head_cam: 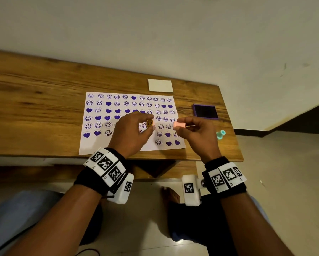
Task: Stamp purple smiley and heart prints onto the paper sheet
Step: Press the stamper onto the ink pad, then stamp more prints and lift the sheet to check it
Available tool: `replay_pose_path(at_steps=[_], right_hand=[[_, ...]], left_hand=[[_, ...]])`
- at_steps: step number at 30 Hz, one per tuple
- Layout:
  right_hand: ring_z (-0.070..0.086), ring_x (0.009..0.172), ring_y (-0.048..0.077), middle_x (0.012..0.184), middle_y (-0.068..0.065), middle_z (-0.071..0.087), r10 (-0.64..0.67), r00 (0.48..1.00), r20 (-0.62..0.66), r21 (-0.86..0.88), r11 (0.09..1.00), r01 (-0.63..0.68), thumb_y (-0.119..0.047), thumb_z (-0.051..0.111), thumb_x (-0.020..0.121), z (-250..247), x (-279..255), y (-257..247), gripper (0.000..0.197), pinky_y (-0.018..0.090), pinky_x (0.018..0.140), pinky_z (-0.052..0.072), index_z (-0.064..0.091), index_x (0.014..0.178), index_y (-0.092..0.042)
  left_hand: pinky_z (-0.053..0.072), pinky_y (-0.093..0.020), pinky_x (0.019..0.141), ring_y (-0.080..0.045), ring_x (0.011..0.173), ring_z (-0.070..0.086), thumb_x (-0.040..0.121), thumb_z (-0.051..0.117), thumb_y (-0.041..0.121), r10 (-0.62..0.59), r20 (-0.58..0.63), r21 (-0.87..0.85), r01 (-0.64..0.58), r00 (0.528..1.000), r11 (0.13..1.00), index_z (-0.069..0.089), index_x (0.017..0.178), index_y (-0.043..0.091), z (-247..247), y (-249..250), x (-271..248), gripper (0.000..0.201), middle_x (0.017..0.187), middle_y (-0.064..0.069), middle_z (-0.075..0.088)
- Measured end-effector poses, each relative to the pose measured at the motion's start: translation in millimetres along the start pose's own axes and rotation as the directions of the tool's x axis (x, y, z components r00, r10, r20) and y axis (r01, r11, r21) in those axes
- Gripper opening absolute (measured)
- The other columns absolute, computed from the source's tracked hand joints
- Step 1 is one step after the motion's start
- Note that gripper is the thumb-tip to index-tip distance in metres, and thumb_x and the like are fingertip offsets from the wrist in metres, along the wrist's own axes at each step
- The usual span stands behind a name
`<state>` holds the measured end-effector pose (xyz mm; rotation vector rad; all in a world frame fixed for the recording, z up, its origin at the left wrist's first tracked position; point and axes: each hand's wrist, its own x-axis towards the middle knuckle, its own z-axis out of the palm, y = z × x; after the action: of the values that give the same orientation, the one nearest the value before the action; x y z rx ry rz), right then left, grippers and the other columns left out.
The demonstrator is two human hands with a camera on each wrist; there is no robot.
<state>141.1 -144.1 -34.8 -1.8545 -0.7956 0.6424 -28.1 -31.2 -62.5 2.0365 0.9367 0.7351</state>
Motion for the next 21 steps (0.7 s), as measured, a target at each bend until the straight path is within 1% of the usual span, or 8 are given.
replay_pose_path(at_steps=[2, 4, 7, 9, 11, 15, 19, 21], right_hand=[[0.075, 0.082, 0.019, 0.096, 0.005, 0.077, 0.018, 1.000, 0.011, 0.111, 0.994, -0.019, -0.007, 0.080, 0.080, 0.3, 1.1, -0.3, 0.021, 0.033, 0.071, 0.061, 0.075, 0.100, -0.009], [0.075, 0.084, 0.021, 0.096, 0.008, 0.077, 0.038, 0.999, 0.022, 0.212, 0.976, -0.042, -0.001, 0.076, 0.081, 0.4, 2.1, -2.5, 0.019, 0.031, 0.072, 0.061, 0.074, 0.100, -0.005], [0.073, 0.094, 0.025, 0.106, 0.015, 0.074, 0.061, 0.993, 0.100, 0.365, 0.926, -0.094, 0.005, 0.068, 0.086, 1.7, 4.3, -4.4, 0.017, 0.032, 0.075, 0.060, 0.072, 0.101, -0.001], [0.073, 0.096, 0.028, 0.109, 0.016, 0.073, 0.047, 0.988, 0.147, 0.401, 0.910, -0.103, 0.005, 0.066, 0.088, 2.1, 5.9, -3.9, 0.017, 0.033, 0.077, 0.058, 0.073, 0.101, -0.003], [0.072, 0.093, 0.028, 0.108, 0.016, 0.073, 0.019, 0.985, 0.172, 0.407, 0.909, -0.089, 0.004, 0.066, 0.088, 2.6, 6.8, -4.0, 0.018, 0.035, 0.078, 0.058, 0.073, 0.102, -0.005], [0.071, 0.088, 0.029, 0.105, 0.020, 0.073, -0.041, 0.981, 0.192, 0.399, 0.916, -0.040, 0.004, 0.067, 0.087, 5.6, 7.6, -3.6, 0.019, 0.035, 0.077, 0.057, 0.073, 0.102, -0.007], [0.071, 0.086, 0.027, 0.103, 0.022, 0.073, -0.062, 0.981, 0.183, 0.401, 0.916, -0.017, 0.003, 0.067, 0.088, 7.9, 6.5, -3.9, 0.019, 0.033, 0.075, 0.057, 0.073, 0.104, -0.006], [0.071, 0.087, 0.026, 0.103, 0.018, 0.074, -0.067, 0.980, 0.190, 0.417, 0.908, -0.019, 0.003, 0.067, 0.088, 8.1, 6.1, -4.0, 0.019, 0.032, 0.075, 0.057, 0.073, 0.105, -0.006]], left_hand=[[0.054, -0.031, 0.084, -0.004, 0.098, 0.062, 0.083, 0.072, 0.028, -0.036, -0.035, -0.083, 0.033, 0.999, 0.996, 0.069, 0.116, 0.022, 0.9, 3.0, 0.2, 0.034, 0.109, 0.007, 0.068], [0.053, -0.020, 0.078, 0.001, 0.097, 0.062, 0.084, 0.072, 0.028, -0.077, -0.042, -0.156, 0.069, 0.996, 0.985, 0.068, 0.117, 0.024, 3.2, 7.9, 0.8, 0.034, 0.106, 0.013, 0.067], [0.046, -0.004, 0.068, 0.005, 0.094, 0.063, 0.083, 0.073, 0.027, -0.115, -0.003, -0.270, 0.110, 0.993, 0.957, 0.069, 0.115, 0.025, 7.3, 14.5, 1.4, 0.032, 0.099, 0.015, 0.069], [0.043, 0.000, 0.068, 0.006, 0.094, 0.063, 0.083, 0.073, 0.027, -0.112, 0.029, -0.313, 0.115, 0.993, 0.943, 0.069, 0.115, 0.026, 8.7, 17.8, 1.6, 0.033, 0.098, 0.015, 0.069], [0.045, -0.002, 0.071, 0.004, 0.094, 0.064, 0.082, 0.073, 0.024, -0.104, 0.044, -0.358, 0.113, 0.994, 0.927, 0.068, 0.117, 0.025, 8.5, 20.0, 1.6, 0.035, 0.099, 0.014, 0.070], [0.053, -0.016, 0.081, -0.003, 0.092, 0.068, 0.080, 0.074, 0.018, -0.093, 0.070, -0.454, 0.115, 0.993, 0.884, 0.067, 0.116, 0.024, 8.3, 24.4, 1.9, 0.036, 0.100, 0.010, 0.072], [0.053, -0.015, 0.080, -0.002, 0.091, 0.069, 0.080, 0.074, 0.014, -0.079, 0.093, -0.475, 0.114, 0.992, 0.872, 0.067, 0.115, 0.022, 7.4, 25.6, 2.4, 0.037, 0.098, 0.008, 0.072], [0.053, -0.014, 0.079, 0.000, 0.091, 0.068, 0.080, 0.074, 0.012, -0.080, 0.103, -0.487, 0.120, 0.992, 0.865, 0.066, 0.115, 0.022, 7.3, 26.3, 1.4, 0.037, 0.097, 0.011, 0.071]])
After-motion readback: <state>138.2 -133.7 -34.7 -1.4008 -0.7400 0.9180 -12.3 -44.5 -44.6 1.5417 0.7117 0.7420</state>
